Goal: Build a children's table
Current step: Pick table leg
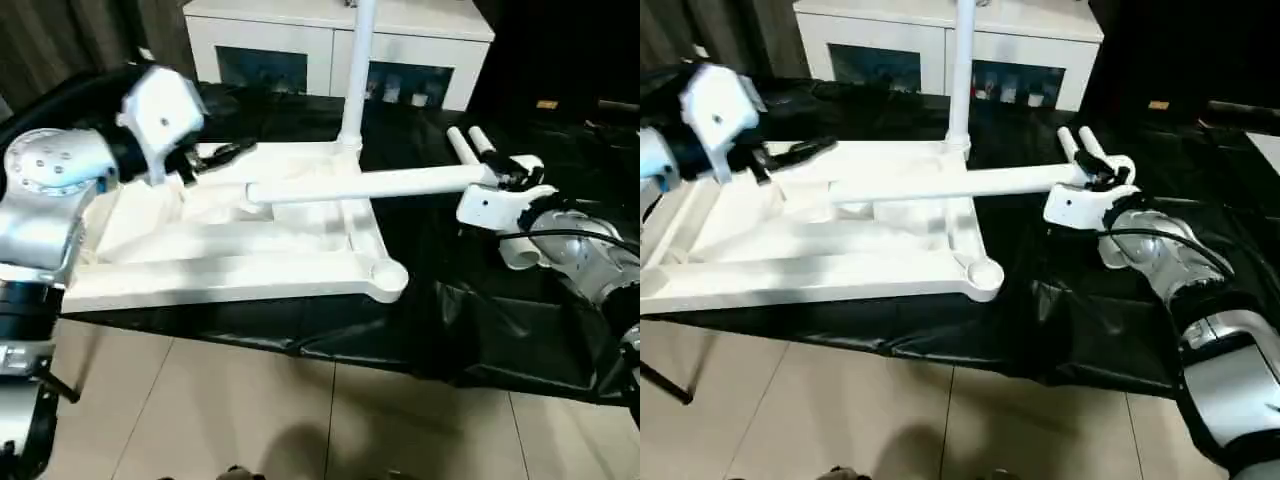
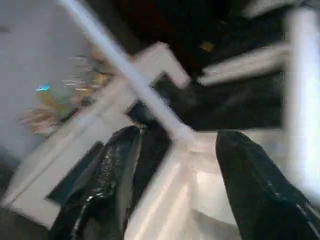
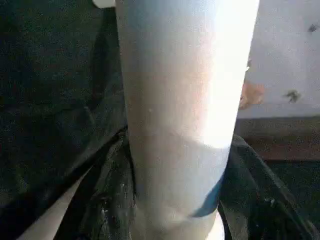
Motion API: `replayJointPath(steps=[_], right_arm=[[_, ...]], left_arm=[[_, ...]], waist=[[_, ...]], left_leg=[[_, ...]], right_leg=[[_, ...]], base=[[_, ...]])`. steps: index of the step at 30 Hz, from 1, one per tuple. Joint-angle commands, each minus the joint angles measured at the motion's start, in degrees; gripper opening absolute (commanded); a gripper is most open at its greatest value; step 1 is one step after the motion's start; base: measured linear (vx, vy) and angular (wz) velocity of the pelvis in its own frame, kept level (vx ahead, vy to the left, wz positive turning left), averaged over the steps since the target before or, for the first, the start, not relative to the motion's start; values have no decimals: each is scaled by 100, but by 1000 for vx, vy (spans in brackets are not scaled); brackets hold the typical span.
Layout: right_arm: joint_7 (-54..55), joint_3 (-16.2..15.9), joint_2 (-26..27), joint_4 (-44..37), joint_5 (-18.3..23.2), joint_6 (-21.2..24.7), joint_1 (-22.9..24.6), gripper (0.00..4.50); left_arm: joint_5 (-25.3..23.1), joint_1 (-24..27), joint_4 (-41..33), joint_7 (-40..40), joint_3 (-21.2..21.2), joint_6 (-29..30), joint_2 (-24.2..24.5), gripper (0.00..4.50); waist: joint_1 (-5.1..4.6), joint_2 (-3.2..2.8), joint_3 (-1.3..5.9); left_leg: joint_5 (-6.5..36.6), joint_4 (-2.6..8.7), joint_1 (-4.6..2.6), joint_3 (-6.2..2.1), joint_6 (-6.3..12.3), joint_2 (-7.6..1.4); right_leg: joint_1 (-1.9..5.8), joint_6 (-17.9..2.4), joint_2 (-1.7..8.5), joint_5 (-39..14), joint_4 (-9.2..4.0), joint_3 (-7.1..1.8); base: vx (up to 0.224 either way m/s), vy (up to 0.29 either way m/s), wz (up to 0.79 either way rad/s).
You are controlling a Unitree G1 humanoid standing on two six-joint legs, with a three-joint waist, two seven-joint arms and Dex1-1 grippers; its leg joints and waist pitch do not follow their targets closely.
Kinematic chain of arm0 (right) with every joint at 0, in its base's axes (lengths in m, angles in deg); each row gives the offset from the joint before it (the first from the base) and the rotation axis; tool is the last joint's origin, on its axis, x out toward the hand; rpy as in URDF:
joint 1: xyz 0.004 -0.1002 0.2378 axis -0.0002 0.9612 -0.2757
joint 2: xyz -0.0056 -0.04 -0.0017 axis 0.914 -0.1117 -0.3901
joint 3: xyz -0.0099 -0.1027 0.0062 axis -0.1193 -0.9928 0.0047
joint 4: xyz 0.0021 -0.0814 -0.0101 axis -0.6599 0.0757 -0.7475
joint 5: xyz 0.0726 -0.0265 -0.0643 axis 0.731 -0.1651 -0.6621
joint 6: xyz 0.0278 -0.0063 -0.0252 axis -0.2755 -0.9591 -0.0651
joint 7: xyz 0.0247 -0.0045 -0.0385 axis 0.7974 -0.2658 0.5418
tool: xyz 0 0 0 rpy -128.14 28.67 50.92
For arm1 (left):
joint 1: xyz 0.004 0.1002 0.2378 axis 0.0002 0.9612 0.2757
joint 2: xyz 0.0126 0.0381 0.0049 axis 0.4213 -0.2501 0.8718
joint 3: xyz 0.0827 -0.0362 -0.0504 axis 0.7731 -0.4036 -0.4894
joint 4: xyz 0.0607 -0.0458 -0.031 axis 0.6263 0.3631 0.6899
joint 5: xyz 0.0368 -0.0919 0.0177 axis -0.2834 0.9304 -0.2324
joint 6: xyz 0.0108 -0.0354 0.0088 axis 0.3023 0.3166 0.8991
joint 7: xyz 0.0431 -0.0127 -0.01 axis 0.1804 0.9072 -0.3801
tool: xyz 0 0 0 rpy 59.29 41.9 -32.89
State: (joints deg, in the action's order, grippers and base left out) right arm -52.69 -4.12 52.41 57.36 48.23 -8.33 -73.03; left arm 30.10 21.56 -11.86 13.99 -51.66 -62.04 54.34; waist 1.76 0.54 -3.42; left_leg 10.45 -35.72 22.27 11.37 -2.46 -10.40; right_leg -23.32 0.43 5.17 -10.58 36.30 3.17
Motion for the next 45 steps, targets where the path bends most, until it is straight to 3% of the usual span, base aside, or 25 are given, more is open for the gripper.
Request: replayJointPath(steps=[1, 2, 4, 5, 6, 7, 8, 9, 11, 12, 13, 14, 15, 16, 17, 18, 20, 21, 23, 25, 26, 29, 33, 45], right_arm=[[-206, 284, 49, 66, 359, 82, 55, 188], [-627, 744, 244, 73, 1014, 174, 133, 188], [-1912, 1758, 821, -486, 2764, 927, 384, 188], [-1912, 1758, 821, -486, 2764, 927, 384, 187], [-2033, 1837, 874, -564, 2924, 1016, 412, 187], [-2842, 2210, 1204, -1228, 3939, 1710, 657, 187], [-3208, 2197, 1319, -1674, 4335, 2061, 858, 187], [-3208, 2197, 1319, -1674, 4335, 2061, 858, 187], [-3635, 2153, 1457, -2237, 4818, 2526, 1122, 186], [-3844, 2168, 1527, -2558, 5172, 2874, 1233, 186], [-3844, 2168, 1527, -2558, 5172, 2874, 1233, 186], [-4296, 2277, 1600, -3036, 5792, 3600, 1354, 186], [-4319, 2283, 1603, -3056, 5816, 3630, 1358, 186], [-4625, 2328, 1569, -3277, 6104, 4034, 1406, 186], [-4834, 2380, 1539, -3439, 6284, 4327, 1448, 186], [-4834, 2380, 1539, -3439, 6284, 4327, 1448, 186], [-5283, 2423, 1336, -3921, 6737, 5109, 1614, 186], [-5283, 2423, 1336, -3921, 6737, 5109, 1614, 186], [-5543, 2503, 1156, -4198, 7168, 5708, 1700, 186], [-5732, 2587, 997, -4351, 7517, 6195, 1720, 186], [-5791, 2594, 931, -4423, 7601, 6370, 1723, 186], [-5835, 2572, 868, -4537, 7574, 6581, 1731, 186], [-5816, 2592, 847, -4638, 7608, 6738, 1741, 186], [-5632, 2721, 859, -4994, 7760, 7117, 1831, 186]], left_arm=[[65, -190, 196, -296, -284, -134, 8, 302], [22, -294, 529, -713, -489, -50, -19, 304], [-132, -183, 955, -1172, -591, 272, -89, 304], [-132, -183, 955, -1172, -591, 272, -89, 304], [-137, -154, 968, -1176, -585, 306, -100, 304], [-103, 82, 975, -1142, -531, 491, -258, 304], [-38, 244, 866, -1096, -474, 553, -430, 304], [-38, 244, 866, -1096, -474, 553, -430, 304], [91, 421, 742, -1100, -385, 576, -731, 304], [157, 523, 652, -1106, -306, 619, -926, 304], [157, 523, 652, -1106, -306, 619, -926, 304], [247, 666, 408, -1165, -127, 705, -1272, 304], [250, 671, 397, -1168, -119, 708, -1286, 304], [306, 745, 200, -1160, 7, 768, -1421, 304], [338, 783, 73, -1162, 84, 812, -1498, 304], [338, 783, 73, -1162, 84, 812, -1498, 304], [421, 901, -288, -1104, 190, 1010, -1676, 304], [421, 901, -288, -1104, 190, 1010, -1676, 304], [509, 918, -520, -1090, 219, 1157, -1841, 304], [649, 898, -738, -1062, 248, 1335, -1987, 304], [743, 886, -847, -1046, 255, 1446, -2047, 304], [917, 881, -1038, -1054, 276, 1659, -2089, 304], [946, 975, -1250, -935, 364, 1819, -2023, 304], [678, 1161, -1383, -1353, 336, 2077, -2077, 304]], waist=[[-21, 31, 442], [-19, 52, 442], [-19, 13, 437], [-25, 36, 442], [-9, 27, 452], [-8, 32, 452], [61, -5, 455], [100, -4, 482], [131, -7, 504], [158, -9, 496], [169, 1, 480], [192, -1, 477], [214, 5, 465], [253, -3, 451], [286, 2, 453], [310, 8, 454], [332, 31, 445], [328, 32, 434], [305, 50, 422], [335, 70, 420], [330, 90, 430], [304, 129, 416], [298, 120, 416], [326, 91, 423]], left_leg=[[1382, 350, -116, -75, 46, -191], [1361, 355, -112, -72, 77, -195], [1459, 364, -124, -89, 183, -214], [1404, 385, -104, -111, 264, -236], [1324, 391, -119, -117, 254, -247], [1215, 382, -130, -80, 353, -228], [1081, 397, -120, -101, 402, -290], [931, 383, -137, -93, 430, -300], [781, 371, -139, -87, 438, -295], [771, 372, -142, -80, 449, -293], [835, 385, -140, -74, 456, -287], [963, 394, -155, -77, 394, -291], [1034, 407, -169, -78, 393, -298], [1180, 419, -185, -77, 320, -322], [1237, 431, -170, -85, 237, -325], [1241, 434, -169, -90, 196, -325], [1273, 447, -172, -103, 66, -309], [1262, 456, -162, -110, 42, -305], [1358, 466, -160, -108, -25, -281], [1304, 450, -188, -98, -12, -299], [1202, 453, -140, -110, -10, -293], [1166, 455, -96, -122, -19, -277], [1156, 445, -127, -117, -46, -277], [1064, 456, -136, -115, -83, -282]], right_leg=[[265, -1465, 207, -677, -337, -234], [268, -1471, 204, -664, -342, -231], [271, -1474, 231, -636, -331, -247], [303, -1474, 234, -557, -317, -237], [285, -1500, 232, -533, -323, -225], [308, -1623, 188, -306, -321, -225], [290, -1669, 244, -202, -289, -225], [284, -1722, 243, -26, -272, -210], [268, -1801, 252, 74, -263, -205], [260, -1821, 257, 88, -270, -208], [271, -1803, 250, 19, -292, -208], [251, -1766, 260, -188, -308, -210], [275, -1756, 263, -257, -331, -214], [238, -1723, 270, -472, -356, -209], [253, -1658, 280, -633, -359, -204], [245, -1608, 289, -694, -364, -205], [241, -1446, 314, -903, -392, -218], [248, -1413, 311, -954, -404, -215], [262, -1288, 304, -1247, -446, -213], [241, -1315, 316, -1255, -458, -225], [267, -1308, 326, -1228, -438, -213], [280, -1188, 335, -1451, -460, -198], [240, -1066, 330, -1676, -498, -199], [245, -1136, 309, -1310, -464, -194]], base=[[0, 0, 0], [0, 0, 0], [0, 0, 0], [0, 0, 0], [0, 0, 0], [0, 0, 0], [0, 0, 0], [0, 0, 0], [0, 0, 0], [0, 0, 0], [0, 0, 0], [0, 0, 0], [0, 0, 0], [0, 0, 0], [0, 0, 0], [0, 0, 0], [0, 0, 0], [0, 0, 0], [0, 0, 0], [0, 0, 0], [0, 0, 0], [0, 0, 0], [0, 0, 0], [0, 0, 0]])
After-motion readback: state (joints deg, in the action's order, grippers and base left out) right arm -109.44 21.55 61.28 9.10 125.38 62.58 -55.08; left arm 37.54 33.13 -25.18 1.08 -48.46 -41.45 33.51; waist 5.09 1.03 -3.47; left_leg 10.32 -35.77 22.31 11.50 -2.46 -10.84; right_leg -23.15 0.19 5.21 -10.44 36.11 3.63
